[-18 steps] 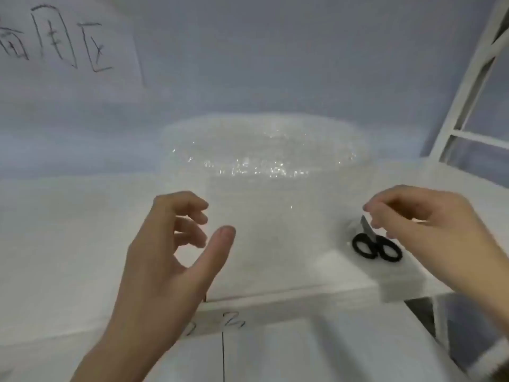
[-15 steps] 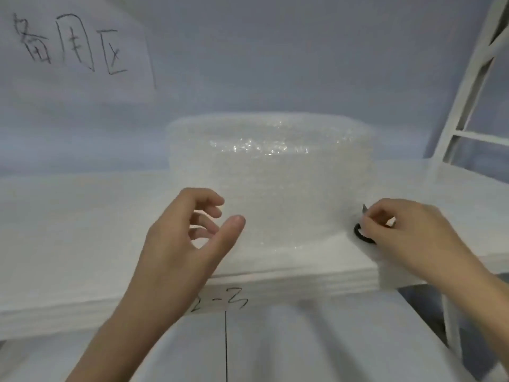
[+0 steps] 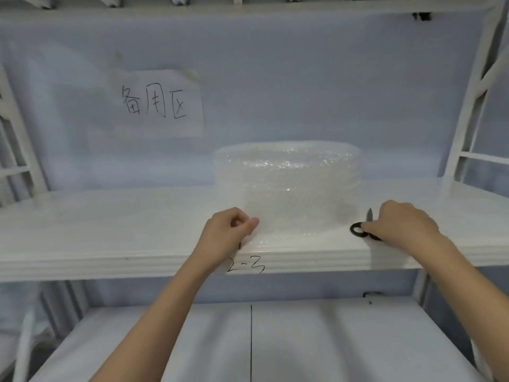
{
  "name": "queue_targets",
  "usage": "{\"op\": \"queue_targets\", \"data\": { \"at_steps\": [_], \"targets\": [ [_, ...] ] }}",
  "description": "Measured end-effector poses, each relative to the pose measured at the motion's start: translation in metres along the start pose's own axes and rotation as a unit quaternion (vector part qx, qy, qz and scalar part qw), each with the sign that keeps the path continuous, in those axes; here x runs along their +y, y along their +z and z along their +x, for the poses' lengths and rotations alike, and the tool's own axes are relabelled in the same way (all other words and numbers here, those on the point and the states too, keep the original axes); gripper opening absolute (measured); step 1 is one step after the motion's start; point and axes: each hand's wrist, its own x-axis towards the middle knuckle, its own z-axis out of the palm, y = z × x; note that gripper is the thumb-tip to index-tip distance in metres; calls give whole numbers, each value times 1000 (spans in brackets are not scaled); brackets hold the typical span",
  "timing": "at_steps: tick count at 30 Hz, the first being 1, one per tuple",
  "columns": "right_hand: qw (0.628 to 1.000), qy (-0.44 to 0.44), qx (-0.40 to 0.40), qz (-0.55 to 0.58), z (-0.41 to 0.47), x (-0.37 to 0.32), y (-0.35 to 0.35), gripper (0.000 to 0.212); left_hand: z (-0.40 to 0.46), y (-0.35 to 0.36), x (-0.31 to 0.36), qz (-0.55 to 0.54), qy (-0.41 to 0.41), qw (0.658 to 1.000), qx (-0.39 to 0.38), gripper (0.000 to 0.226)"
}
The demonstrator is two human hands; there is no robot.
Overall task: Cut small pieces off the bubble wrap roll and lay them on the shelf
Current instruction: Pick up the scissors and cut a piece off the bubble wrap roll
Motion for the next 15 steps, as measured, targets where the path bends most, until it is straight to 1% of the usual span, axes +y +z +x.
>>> {"op": "queue_targets", "data": {
  "at_steps": [3,5,8,10,12,15],
  "targets": [
    [998,-2,-28,-53,0,-9,-3,38,-1,-2,0,-20,1,999,-27,12],
    [997,-3,-45,-62,2,-13,-3,35,-1,-2,-1,-35,4,999,-41,4],
    [996,7,-72,-44,5,-19,-8,27,-2,-2,-3,-22,21,997,-68,4],
    [996,13,-86,-35,5,-20,-11,26,-3,-3,-2,-24,23,995,-91,6],
    [994,26,-103,-8,6,-14,-15,29,-2,-5,-1,-45,18,993,-107,7],
    [982,56,-140,111,-2,1,-29,33,-2,-6,1,-64,9,991,-117,11]
  ]
}}
